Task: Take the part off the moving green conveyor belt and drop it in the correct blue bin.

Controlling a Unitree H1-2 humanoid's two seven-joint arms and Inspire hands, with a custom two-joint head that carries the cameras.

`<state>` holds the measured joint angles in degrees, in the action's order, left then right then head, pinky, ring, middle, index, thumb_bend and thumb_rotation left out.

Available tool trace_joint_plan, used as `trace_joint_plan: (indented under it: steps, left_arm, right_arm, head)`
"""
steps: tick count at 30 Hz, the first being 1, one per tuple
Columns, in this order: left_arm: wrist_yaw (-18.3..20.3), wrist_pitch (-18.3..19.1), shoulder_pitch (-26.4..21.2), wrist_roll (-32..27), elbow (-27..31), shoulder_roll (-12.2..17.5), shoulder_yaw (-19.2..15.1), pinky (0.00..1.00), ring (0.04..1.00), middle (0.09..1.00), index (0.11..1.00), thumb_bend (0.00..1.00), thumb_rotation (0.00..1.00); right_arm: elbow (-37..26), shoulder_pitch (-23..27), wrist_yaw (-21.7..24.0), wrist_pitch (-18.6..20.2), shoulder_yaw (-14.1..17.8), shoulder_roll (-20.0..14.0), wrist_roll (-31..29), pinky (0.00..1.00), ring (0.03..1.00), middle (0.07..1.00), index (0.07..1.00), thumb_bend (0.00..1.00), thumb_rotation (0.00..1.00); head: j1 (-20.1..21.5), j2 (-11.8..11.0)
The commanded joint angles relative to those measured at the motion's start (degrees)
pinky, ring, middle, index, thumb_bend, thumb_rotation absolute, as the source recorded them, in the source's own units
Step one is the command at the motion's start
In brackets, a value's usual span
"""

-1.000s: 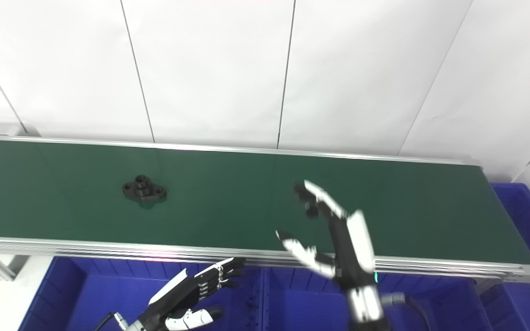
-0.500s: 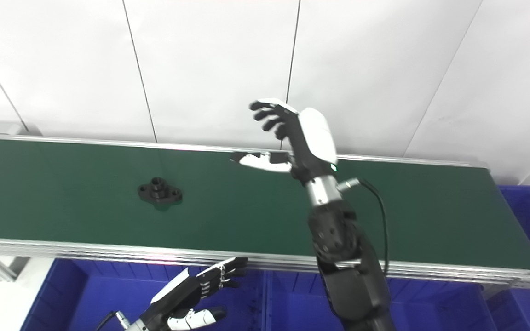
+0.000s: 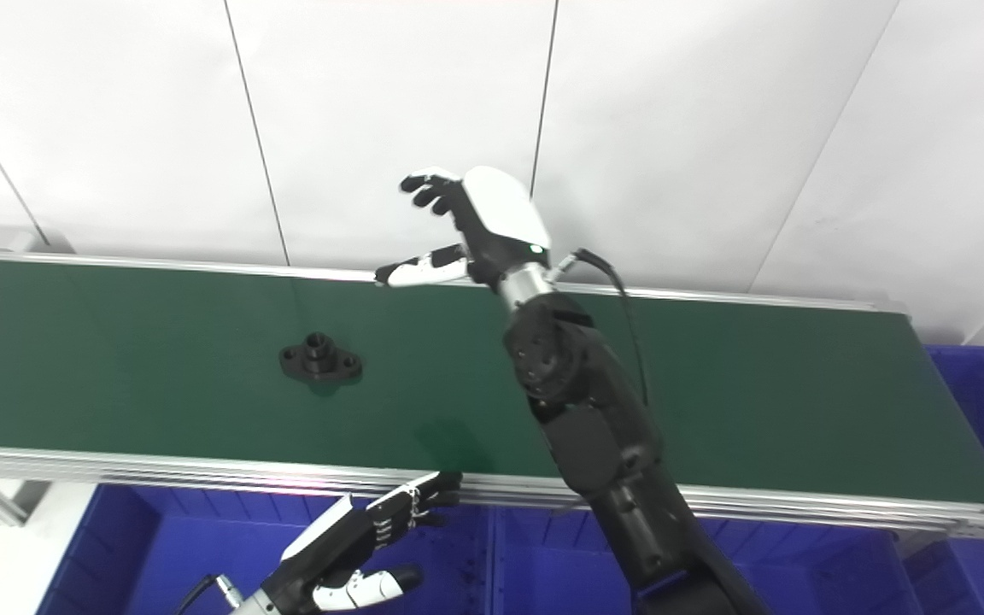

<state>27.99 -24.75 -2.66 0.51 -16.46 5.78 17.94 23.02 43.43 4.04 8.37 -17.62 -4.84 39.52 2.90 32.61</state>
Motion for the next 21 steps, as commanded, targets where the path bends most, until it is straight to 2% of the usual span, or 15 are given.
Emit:
trace_joint_plan:
  steps: [1,7,11,15,17,21]
  left_arm:
    - [-0.3,-2.15,-0.4,-0.49,1.93,0.0,0.24,0.87,0.922,0.951,0.926,0.45,0.62]
    - [-0.77,-2.14,-0.03,0.06,2.65,0.13,0.68,0.87,0.922,0.949,0.925,0.46,0.63]
    - [-1.28,-2.14,0.26,0.49,3.19,0.36,1.1,0.86,0.918,0.948,0.927,0.46,0.65]
    - [-1.56,-2.14,0.58,0.54,3.55,0.51,1.34,0.86,0.918,0.948,0.925,0.47,0.66]
    - [-1.68,-2.14,0.73,0.44,3.68,0.52,1.4,0.86,0.918,0.947,0.924,0.47,0.66]
    - [-2.02,-2.13,1.08,0.3,3.9,0.49,1.46,0.86,0.918,0.947,0.922,0.47,0.65]
  right_arm:
    - [2.72,4.34,-2.1,-2.6,-0.93,0.86,-0.18,0.64,0.701,0.732,0.757,0.88,0.29]
    - [11.1,6.03,-4.73,-4.45,-4.33,2.5,0.2,0.64,0.692,0.722,0.748,0.88,0.28]
    - [17.54,7.26,-6.6,-5.22,-6.85,3.96,0.58,0.68,0.741,0.753,0.758,0.89,0.28]
    - [23.17,8.37,-8.42,-6.16,-8.66,4.84,0.53,0.63,0.671,0.692,0.738,0.93,0.27]
    - [25.01,8.66,-8.91,-6.67,-9.23,5.03,0.28,0.65,0.699,0.697,0.728,0.93,0.27]
    - [30.68,9.71,-8.96,-8.24,-11.51,5.59,0.75,0.61,0.694,0.708,0.701,0.93,0.29]
  head:
    - [-0.07,0.03]
    - [-0.37,0.29]
    - [-0.39,0.5]
    - [-0.38,0.67]
    - [-0.37,0.75]
    - [-0.55,0.94]
